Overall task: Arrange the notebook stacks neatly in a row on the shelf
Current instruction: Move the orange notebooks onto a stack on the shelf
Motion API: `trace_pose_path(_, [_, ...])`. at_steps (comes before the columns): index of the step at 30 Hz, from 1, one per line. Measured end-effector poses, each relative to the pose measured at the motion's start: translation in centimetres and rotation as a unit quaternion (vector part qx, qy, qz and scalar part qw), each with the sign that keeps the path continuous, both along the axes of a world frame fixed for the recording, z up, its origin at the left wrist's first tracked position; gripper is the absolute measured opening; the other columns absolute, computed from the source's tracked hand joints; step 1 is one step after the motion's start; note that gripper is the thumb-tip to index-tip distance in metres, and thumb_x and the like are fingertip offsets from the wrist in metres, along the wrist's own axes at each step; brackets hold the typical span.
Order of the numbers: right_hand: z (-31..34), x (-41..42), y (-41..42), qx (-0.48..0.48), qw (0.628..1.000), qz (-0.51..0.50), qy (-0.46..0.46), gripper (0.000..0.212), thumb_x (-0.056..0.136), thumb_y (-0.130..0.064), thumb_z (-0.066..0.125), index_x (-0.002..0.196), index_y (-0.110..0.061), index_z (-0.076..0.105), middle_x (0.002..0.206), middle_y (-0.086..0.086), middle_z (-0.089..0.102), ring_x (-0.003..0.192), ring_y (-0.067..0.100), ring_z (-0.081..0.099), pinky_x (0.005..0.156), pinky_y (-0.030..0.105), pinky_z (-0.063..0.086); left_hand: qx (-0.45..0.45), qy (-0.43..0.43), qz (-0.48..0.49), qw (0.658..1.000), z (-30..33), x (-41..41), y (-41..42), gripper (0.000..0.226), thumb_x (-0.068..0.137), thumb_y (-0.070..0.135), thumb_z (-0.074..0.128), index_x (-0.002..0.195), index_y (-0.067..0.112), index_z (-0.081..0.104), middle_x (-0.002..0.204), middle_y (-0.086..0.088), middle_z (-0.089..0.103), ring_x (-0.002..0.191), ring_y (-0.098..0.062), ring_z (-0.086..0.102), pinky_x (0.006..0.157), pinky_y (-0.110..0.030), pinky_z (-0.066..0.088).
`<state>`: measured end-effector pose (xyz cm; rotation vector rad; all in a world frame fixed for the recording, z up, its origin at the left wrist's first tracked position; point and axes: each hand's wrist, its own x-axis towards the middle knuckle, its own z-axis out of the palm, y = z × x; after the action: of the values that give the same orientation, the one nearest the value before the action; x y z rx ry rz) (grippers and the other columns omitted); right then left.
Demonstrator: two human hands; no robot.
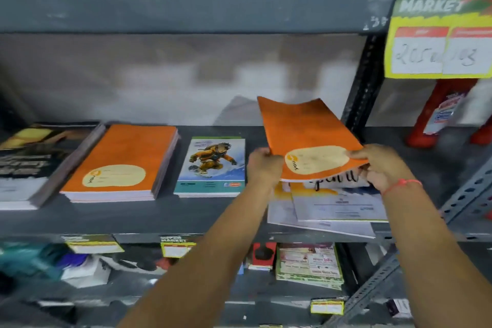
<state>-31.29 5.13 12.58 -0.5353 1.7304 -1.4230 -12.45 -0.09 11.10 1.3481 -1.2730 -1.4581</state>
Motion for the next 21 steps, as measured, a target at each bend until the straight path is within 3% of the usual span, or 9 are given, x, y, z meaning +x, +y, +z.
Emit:
trace_pose_path(2, [1.1,4.0,-1.1,-0.025,0.999,0.029,0.015,0.023,0.081,0.002,0.061,0.066,-0.013,0.051,0.064,0.004,0.052,0.054,0.014,0.046,0.039,0.016,0.04,-0.017,-0.002,0.016,1.0,0.9,3.9,-1.2,0.024,0.081,0.003,0.054,0.062,0.016,0.059,0.093,-0.018,0.071,0.088,-0.033,0.068,0.082,-0.042,0.057])
trace_pose_path(4, [1.7,8.4,-2.6,-0.058,0.997,0.051,-0.001,0.024,0.081,0.005,0.058,0.065,-0.012,0.051,0.052,0.002,0.057,0.045,0.011,0.051,0.038,0.015,0.039,-0.034,-0.022,0.025,0.999,1.6,8.4,-2.5,0.025,0.08,-0.001,0.052,0.06,0.014,0.057,0.078,-0.016,0.064,0.068,-0.027,0.06,0.062,-0.03,0.049])
trace_pose_path(6, [1.8,13.1,-4.3,-0.087,0.994,0.06,-0.03,0.027,0.08,0.009,0.056,0.064,-0.012,0.05,0.036,-0.006,0.057,0.031,0.004,0.05,0.034,0.01,0.037,-0.05,-0.045,0.046,0.997,2.3,13.3,-4.0,0.029,0.078,-0.006,0.049,0.054,0.011,0.05,0.059,-0.012,0.048,0.052,-0.018,0.039,0.051,-0.024,0.029])
trace_pose_path(9, [1.1,20.4,-6.9,-0.089,0.991,0.091,-0.043,0.028,0.08,0.007,0.056,0.065,-0.015,0.048,0.047,0.001,0.058,0.044,0.012,0.051,0.039,0.015,0.037,-0.035,-0.054,0.055,0.996,2.8,20.7,-5.9,0.031,0.08,-0.01,0.046,0.056,0.01,0.047,0.042,-0.002,0.048,0.04,-0.013,0.043,0.04,-0.016,0.03])
trace_pose_path(11, [0.3,25.0,-8.5,-0.088,0.99,0.104,-0.027,0.029,0.079,0.007,0.059,0.061,-0.014,0.049,0.041,-0.003,0.056,0.048,0.014,0.045,0.041,0.016,0.036,-0.02,-0.05,0.076,0.996,2.6,25.1,-7.2,0.037,0.081,-0.011,0.045,0.053,0.013,0.042,0.027,0.007,0.045,0.028,-0.003,0.045,0.032,-0.008,0.029])
trace_pose_path(13, [-0.7,29.0,-9.9,-0.087,0.99,0.106,0.004,0.031,0.076,0.007,0.061,0.055,-0.014,0.052,0.032,-0.009,0.052,0.039,0.01,0.045,0.039,0.015,0.036,-0.017,-0.053,0.101,0.993,2.0,29.2,-8.6,0.041,0.079,-0.011,0.045,0.052,0.018,0.036,0.038,0.004,0.042,0.04,-0.012,0.041,0.042,-0.017,0.028])
trace_pose_path(15, [-1.7,32.1,-10.7,-0.073,0.989,0.121,0.052,0.034,0.075,0.005,0.063,0.05,-0.016,0.053,0.038,-0.005,0.053,0.035,0.008,0.045,0.039,0.016,0.036,-0.021,-0.081,0.107,0.991,1.2,32.2,-9.7,0.045,0.08,-0.013,0.043,0.054,0.022,0.03,0.056,-0.004,0.037,0.051,-0.016,0.031,0.052,-0.024,0.024])
trace_pose_path(19, [-4.2,36.4,-11.7,-0.032,0.986,0.108,0.124,0.025,0.073,-0.007,0.069,0.056,-0.014,0.051,0.073,0.01,0.058,0.067,0.021,0.053,0.056,0.024,0.037,-0.007,-0.144,0.111,0.983,-0.3,36.6,-10.9,0.04,0.079,-0.01,0.043,0.047,0.013,0.038,0.034,-0.002,0.044,0.032,-0.014,0.044,0.037,-0.014,0.032])
trace_pose_path(21, [-4.9,37.3,-11.9,-0.01,0.969,0.136,0.207,0.018,0.073,-0.015,0.07,0.063,-0.01,0.056,0.074,0.01,0.058,0.071,0.022,0.054,0.051,0.025,0.033,-0.012,-0.167,0.102,0.981,-1.3,37.6,-11.5,0.035,0.078,-0.004,0.047,0.046,0.011,0.044,0.046,-0.008,0.047,0.043,-0.021,0.044,0.048,-0.021,0.033])
